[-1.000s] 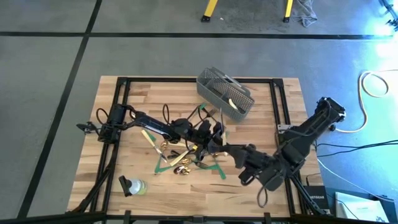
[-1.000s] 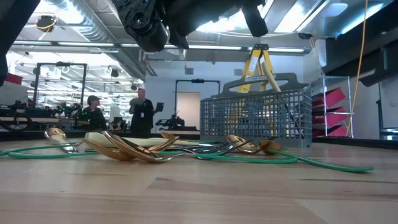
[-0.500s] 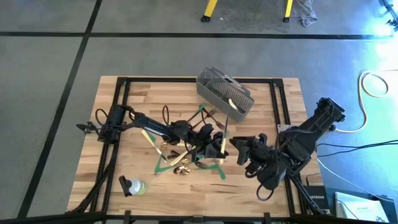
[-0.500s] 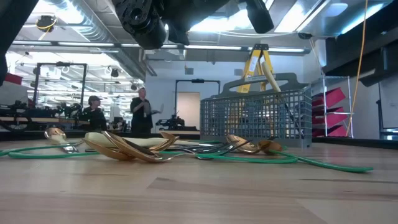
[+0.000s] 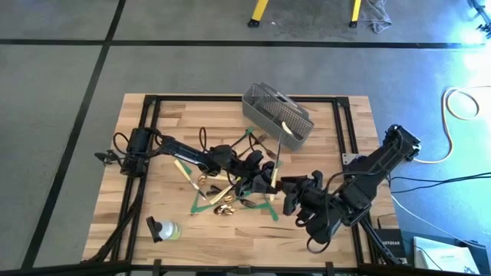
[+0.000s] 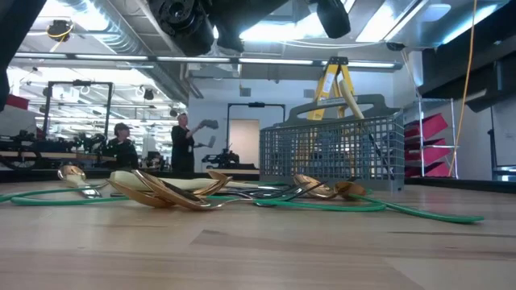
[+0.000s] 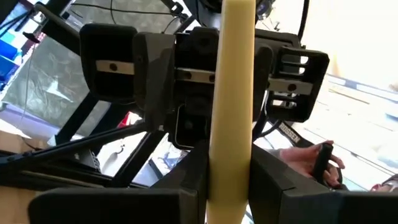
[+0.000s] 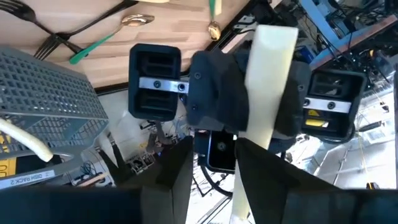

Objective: Sort silverware
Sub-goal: Put the yellow knife into the gray organizer

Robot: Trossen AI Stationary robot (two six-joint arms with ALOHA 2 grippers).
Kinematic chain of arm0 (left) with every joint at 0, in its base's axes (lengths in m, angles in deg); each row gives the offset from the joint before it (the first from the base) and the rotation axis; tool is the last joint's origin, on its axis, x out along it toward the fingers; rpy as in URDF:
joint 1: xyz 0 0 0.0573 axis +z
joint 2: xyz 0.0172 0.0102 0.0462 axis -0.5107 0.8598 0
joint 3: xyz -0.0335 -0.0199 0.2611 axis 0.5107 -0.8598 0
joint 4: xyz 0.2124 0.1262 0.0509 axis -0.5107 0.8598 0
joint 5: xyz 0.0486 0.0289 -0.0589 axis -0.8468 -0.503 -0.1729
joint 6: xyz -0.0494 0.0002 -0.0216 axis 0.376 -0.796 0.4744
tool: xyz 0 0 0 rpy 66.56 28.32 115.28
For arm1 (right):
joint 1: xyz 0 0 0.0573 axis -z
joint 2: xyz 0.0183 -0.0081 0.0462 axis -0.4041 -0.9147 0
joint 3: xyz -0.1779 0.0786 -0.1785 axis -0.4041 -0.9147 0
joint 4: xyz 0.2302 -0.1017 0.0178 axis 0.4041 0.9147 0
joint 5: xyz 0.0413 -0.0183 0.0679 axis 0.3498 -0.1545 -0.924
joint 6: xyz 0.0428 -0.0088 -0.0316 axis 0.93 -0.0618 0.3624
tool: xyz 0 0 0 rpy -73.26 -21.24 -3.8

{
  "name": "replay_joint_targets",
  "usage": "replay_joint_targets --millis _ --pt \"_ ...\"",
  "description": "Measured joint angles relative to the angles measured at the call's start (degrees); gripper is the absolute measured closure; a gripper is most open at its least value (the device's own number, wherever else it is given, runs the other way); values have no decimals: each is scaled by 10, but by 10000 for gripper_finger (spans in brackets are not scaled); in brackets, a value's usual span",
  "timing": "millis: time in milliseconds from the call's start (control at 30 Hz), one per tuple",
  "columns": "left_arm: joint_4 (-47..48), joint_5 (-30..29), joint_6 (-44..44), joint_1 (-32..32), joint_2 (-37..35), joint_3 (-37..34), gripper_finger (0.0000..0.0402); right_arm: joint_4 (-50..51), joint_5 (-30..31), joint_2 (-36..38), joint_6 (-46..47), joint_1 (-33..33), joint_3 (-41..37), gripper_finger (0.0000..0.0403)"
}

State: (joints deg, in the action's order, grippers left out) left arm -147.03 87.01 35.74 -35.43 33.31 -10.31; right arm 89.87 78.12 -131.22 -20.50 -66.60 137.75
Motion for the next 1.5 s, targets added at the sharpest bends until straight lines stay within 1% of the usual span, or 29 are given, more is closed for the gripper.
replay_joint_targets --millis 233,600,967,1267,1500 --pt "7 0 10 3 -1 0 343 -9 4 -1 -11 -8 31 292" --pt "7 5 15 1 -1 0 343 -7 -1 -6 -16 1 30 292" --pt "3 4 15 -2 0 0 343 -20 -2 -20 -27 32 29 292" --pt "3 5 13 -2 0 0 343 -28 -17 -24 -27 31 29 292" --pt "3 5 11 -2 0 0 343 -40 -17 -24 -26 31 29 292"
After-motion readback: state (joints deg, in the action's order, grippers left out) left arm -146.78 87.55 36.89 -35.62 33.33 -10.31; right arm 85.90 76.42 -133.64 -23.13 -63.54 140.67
